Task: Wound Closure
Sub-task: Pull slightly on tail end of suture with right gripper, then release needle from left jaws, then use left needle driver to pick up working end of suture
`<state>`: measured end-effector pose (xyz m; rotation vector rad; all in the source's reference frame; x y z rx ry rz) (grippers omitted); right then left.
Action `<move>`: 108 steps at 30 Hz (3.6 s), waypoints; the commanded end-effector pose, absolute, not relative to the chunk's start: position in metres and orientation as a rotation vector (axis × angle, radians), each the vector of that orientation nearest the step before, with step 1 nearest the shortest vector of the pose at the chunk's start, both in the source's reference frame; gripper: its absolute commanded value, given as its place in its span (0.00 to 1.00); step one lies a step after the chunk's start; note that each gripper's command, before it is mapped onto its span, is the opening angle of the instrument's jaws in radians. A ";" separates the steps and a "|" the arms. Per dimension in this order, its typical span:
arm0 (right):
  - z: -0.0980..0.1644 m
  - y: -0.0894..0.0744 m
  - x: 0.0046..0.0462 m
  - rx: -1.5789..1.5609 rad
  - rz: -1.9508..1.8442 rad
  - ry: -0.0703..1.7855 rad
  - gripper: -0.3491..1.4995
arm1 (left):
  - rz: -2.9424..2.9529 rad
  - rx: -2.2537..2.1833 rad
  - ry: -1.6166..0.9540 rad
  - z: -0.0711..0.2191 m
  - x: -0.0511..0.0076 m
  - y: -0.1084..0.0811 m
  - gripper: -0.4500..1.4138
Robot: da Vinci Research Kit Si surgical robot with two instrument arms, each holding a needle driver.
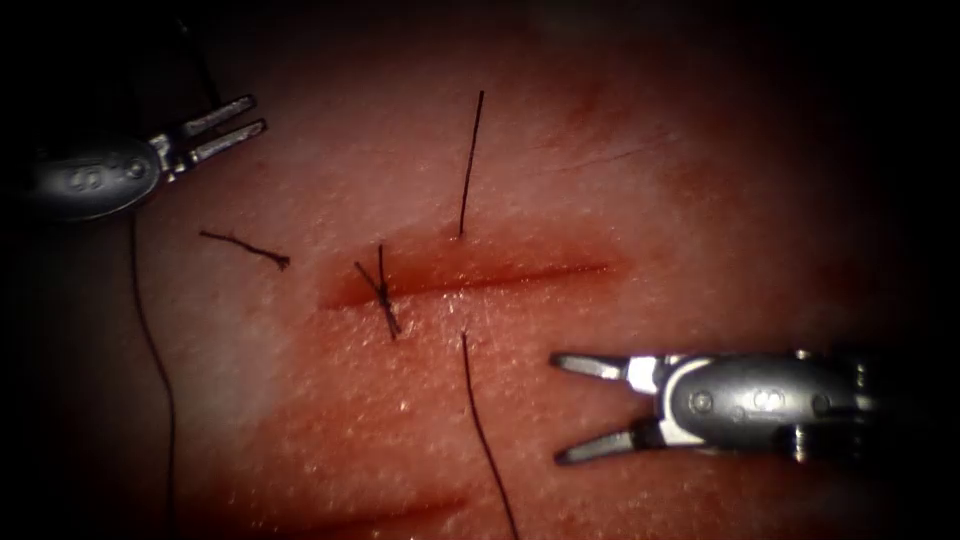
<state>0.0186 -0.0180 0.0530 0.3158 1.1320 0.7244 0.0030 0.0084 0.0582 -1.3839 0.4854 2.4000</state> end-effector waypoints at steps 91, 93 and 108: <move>0.053 -0.010 0.0189 -0.001 0.799 1.340 0.99 | 2.238 -1.395 0.171 0.063 -0.0008 0.009 0.86; 0.053 -0.010 0.0186 0.008 0.764 1.319 0.99 | 2.269 -1.431 0.178 0.062 -0.0013 0.007 0.85; 0.052 -0.012 0.0180 0.033 0.500 1.212 0.99 | 2.541 -1.670 0.321 0.056 -0.0089 -0.007 0.55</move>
